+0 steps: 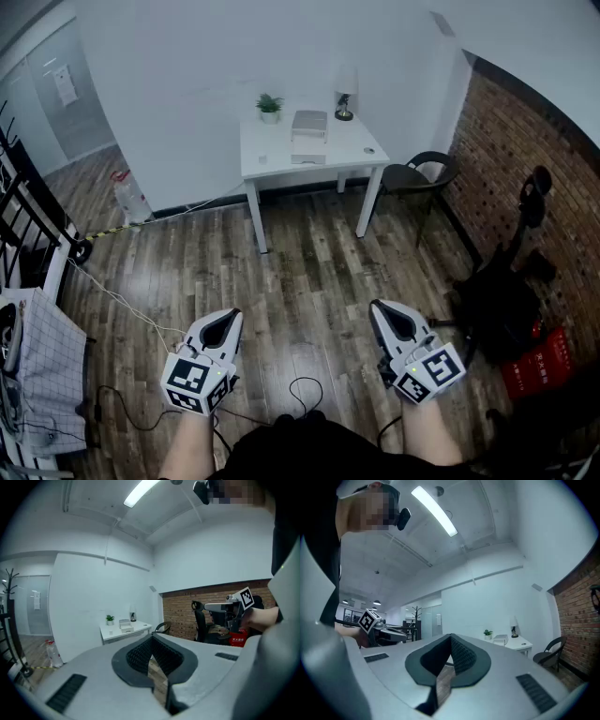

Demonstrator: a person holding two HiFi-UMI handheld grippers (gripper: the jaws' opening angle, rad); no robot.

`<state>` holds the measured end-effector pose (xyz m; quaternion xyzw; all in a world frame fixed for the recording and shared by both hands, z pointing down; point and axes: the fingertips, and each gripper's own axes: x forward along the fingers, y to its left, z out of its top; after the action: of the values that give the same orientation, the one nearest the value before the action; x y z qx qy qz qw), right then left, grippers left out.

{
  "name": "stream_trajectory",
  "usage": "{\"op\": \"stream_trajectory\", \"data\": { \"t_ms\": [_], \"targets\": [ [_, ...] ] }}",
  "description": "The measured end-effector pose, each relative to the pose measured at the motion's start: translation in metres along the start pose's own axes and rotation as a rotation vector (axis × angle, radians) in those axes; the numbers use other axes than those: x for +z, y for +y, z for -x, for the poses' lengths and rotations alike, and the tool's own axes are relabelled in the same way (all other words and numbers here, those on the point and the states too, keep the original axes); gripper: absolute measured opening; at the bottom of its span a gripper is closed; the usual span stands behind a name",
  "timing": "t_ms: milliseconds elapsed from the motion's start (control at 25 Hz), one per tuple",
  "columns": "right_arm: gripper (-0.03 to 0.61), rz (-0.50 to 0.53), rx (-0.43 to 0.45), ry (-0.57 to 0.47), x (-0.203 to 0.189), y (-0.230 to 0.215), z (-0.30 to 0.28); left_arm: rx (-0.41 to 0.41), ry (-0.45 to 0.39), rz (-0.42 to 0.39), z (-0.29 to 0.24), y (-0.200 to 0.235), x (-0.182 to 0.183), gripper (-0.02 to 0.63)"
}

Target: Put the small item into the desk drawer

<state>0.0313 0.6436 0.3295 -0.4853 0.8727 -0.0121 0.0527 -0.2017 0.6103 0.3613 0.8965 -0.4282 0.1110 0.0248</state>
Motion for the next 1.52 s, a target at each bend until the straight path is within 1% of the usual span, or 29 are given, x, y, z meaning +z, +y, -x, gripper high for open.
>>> {"op": "stream_trajectory", "data": {
  "t_ms": [120,360,440,560,720,880,1000,1120,1320,1520],
  "targets": [
    [0.003,-0.004,0.008,0.007,-0.001,-0.003,0.001,0.022,-0.022,0.001,0.0,-0.007,0.001,0.008],
    [0.003,0.001,0.053,0.017,0.001,0.008,0.006,0.071,-0.165,-0.028,0.014,-0.011,0.024,0.008],
    [0.003,-0.005,0.064,0.022,0.0,0.009,0.012,0.077,-0.181,-0.032,0.016,-0.015,0.028,0.008],
    [0.003,-0.012,0.068,0.045,-0.005,0.006,0.021,0.092,-0.173,-0.035,0.016,-0.019,0.027,0.008],
    [0.003,-0.033,0.058,0.067,-0.01,-0.003,0.028,0.118,-0.185,-0.026,0.018,-0.019,0.03,0.008],
    [0.003,-0.041,0.063,0.065,-0.012,-0.007,0.028,0.122,-0.178,-0.035,0.013,-0.017,0.03,0.008],
    [0.003,-0.052,0.076,0.08,-0.019,-0.008,0.026,0.127,-0.168,-0.017,0.004,-0.011,0.028,0.008],
    [0.003,-0.079,0.066,0.091,-0.025,-0.017,0.022,0.123,-0.155,-0.007,-0.006,-0.007,0.026,0.008],
    [0.003,-0.095,0.056,0.105,-0.034,-0.028,0.006,0.124,-0.136,0.036,-0.027,0.017,0.016,0.008],
    [0.003,-0.11,0.031,0.139,-0.049,-0.051,-0.021,0.105,-0.117,0.073,-0.065,0.045,0.005,0.008]
  ]
}}
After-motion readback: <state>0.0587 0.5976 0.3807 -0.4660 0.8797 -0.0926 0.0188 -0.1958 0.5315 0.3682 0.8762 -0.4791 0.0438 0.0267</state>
